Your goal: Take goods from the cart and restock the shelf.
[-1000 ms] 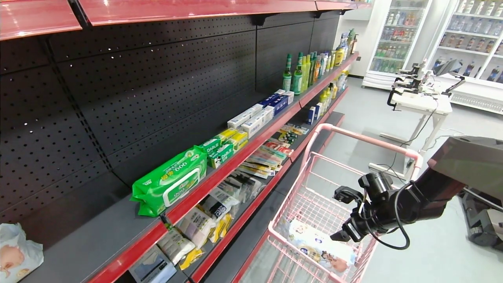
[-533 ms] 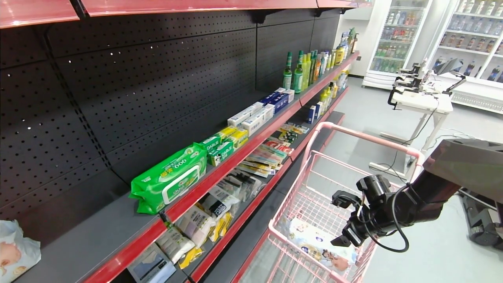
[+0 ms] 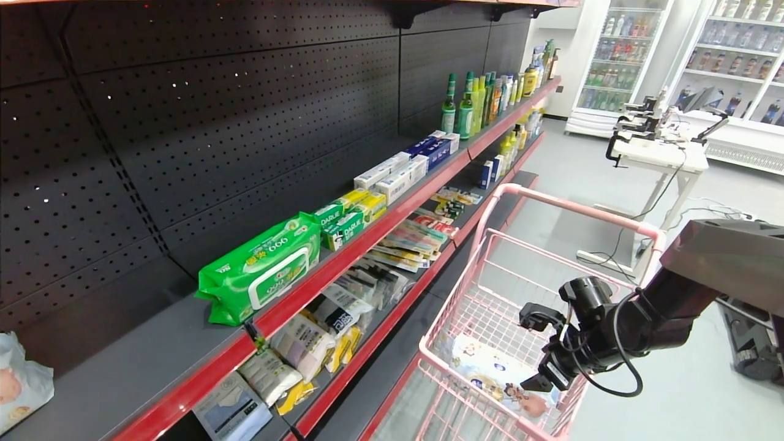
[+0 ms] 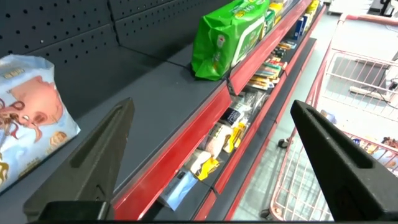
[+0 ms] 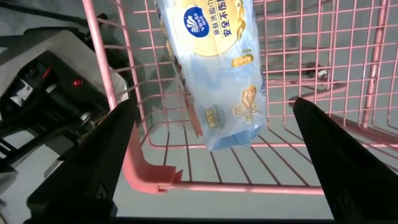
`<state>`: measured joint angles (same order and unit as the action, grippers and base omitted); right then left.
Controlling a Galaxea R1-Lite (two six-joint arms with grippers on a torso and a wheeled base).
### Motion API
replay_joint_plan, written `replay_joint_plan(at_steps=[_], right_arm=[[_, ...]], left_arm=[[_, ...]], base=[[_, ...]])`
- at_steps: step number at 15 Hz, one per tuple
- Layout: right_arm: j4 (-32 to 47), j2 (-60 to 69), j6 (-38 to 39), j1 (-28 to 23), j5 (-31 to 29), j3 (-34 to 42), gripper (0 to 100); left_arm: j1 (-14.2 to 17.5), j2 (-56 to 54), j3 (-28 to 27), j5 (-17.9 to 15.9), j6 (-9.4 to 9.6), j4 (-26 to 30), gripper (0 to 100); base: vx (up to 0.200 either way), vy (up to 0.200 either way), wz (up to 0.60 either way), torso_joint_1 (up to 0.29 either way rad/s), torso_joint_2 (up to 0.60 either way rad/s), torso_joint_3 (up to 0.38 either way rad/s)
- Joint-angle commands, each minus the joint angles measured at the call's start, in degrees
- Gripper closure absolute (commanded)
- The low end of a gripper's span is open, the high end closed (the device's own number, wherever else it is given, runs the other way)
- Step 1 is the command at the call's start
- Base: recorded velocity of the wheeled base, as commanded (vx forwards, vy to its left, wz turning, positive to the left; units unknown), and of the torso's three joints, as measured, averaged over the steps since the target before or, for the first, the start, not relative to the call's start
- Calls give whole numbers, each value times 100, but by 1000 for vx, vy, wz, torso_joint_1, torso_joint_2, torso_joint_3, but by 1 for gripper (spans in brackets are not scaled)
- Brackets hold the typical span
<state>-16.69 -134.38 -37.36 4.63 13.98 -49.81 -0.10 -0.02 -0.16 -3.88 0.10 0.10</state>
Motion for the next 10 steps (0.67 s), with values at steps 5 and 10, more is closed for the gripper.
replay_joint_plan(at_steps=[5, 10], right_arm=[[-1, 34, -17, -6, 140, 77, 0], [-1, 61, -342, -156, 360, -2, 0]], left_arm=[[1, 2, -2, 1, -1, -1, 0], [1, 2, -2, 1, -1, -1, 0]], base=[[0, 0, 0, -142, 333, 184], [0, 0, 0, -89, 202, 106]])
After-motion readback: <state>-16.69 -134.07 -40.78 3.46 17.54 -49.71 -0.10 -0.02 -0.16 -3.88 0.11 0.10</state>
